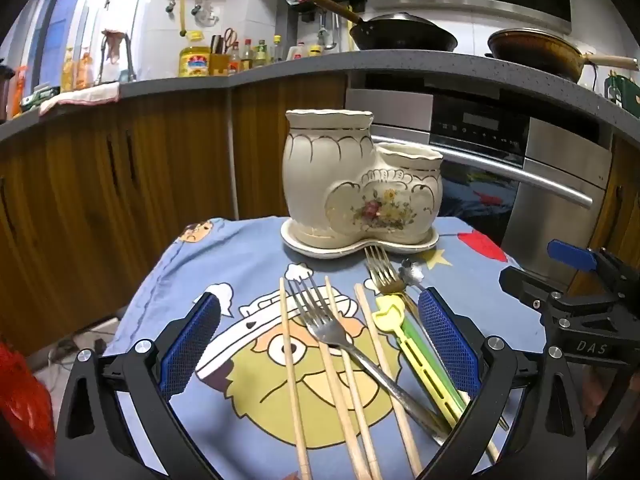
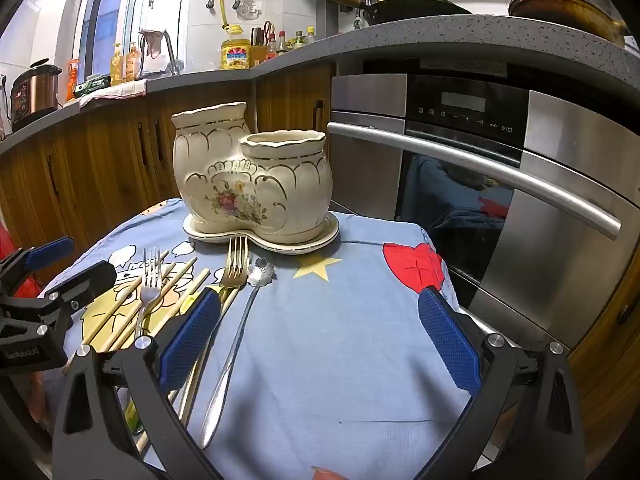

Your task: Organize utensils

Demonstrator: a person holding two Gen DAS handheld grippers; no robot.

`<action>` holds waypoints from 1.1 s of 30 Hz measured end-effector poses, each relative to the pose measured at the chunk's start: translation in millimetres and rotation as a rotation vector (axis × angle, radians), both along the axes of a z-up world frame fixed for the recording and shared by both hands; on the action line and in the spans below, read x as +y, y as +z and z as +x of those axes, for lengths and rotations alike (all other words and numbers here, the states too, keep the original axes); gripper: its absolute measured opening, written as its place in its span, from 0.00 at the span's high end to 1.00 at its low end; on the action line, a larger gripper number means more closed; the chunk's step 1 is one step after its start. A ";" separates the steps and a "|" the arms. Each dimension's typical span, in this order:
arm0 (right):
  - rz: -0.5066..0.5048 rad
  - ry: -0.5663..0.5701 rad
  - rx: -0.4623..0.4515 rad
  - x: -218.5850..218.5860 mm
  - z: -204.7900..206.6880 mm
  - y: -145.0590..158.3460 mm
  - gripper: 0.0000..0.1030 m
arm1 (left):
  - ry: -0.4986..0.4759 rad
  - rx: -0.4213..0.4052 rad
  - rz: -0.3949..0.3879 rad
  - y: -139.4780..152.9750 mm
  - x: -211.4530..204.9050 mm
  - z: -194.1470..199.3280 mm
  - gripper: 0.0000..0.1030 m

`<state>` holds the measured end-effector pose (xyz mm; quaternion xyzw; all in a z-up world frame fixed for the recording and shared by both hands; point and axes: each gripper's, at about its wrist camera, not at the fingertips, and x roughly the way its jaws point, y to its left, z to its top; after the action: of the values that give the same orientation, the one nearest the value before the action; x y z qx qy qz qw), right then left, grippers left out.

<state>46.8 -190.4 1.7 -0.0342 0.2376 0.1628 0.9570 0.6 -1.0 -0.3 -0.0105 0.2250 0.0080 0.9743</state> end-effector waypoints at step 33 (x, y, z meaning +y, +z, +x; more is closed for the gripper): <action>0.001 0.001 0.007 1.6 0.5 -1.2 0.05 | -0.003 0.000 -0.001 -4.8 -2.1 1.8 0.05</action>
<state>47.3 -188.7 0.6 -0.0331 0.2406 0.1637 0.9561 2.3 -3.0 -5.1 -0.0106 0.2249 0.0062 0.9743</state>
